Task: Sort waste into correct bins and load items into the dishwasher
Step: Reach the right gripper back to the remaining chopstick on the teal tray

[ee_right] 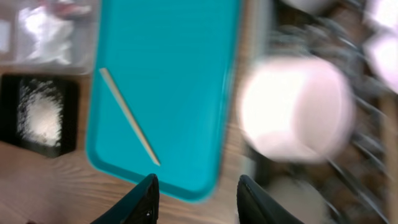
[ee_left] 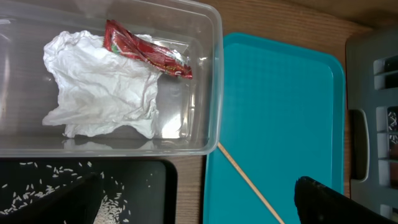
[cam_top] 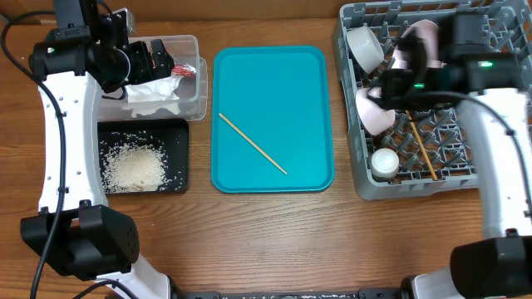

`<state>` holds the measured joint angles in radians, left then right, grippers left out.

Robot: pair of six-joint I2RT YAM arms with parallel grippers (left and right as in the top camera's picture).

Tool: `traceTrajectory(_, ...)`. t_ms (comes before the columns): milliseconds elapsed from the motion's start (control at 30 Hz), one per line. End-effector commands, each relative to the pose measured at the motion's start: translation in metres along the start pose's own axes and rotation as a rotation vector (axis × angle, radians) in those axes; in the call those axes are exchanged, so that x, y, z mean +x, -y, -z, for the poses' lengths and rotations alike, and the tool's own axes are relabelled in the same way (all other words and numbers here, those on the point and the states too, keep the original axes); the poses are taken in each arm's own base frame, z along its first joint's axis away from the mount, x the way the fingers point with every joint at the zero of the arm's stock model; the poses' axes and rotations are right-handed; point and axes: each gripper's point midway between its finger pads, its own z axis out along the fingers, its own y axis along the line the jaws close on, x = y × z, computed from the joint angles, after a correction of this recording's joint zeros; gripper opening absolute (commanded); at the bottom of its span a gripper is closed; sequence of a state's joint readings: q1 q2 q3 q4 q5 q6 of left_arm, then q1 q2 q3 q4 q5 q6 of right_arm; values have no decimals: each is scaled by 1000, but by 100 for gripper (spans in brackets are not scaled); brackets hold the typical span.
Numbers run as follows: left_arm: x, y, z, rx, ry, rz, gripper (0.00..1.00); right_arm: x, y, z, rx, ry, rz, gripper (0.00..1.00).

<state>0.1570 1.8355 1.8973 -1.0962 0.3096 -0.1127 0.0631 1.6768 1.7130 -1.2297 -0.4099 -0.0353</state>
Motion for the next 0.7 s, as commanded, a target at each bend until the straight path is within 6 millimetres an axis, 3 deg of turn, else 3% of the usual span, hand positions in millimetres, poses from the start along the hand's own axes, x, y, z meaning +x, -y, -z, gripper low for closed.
traceTrajectory(0,-7,5,16,-1,42,-25,100,4,-49,-22,8,-22,134,43)
traceTrajectory(133,-7,5,16,-1,42,-25,100,17,-65,-62,181,-80,303,48)
traceTrajectory(367,-7,5,16,0,42,-26,100,51,-107,-150,146,-222,523,50)
traceTrajectory(500,-7,5,16,-1,42,-25,100,73,-114,-198,134,-296,596,49)
traceTrajectory(667,-7,5,16,-1,43,-25,100,91,-117,-234,132,-339,636,49)
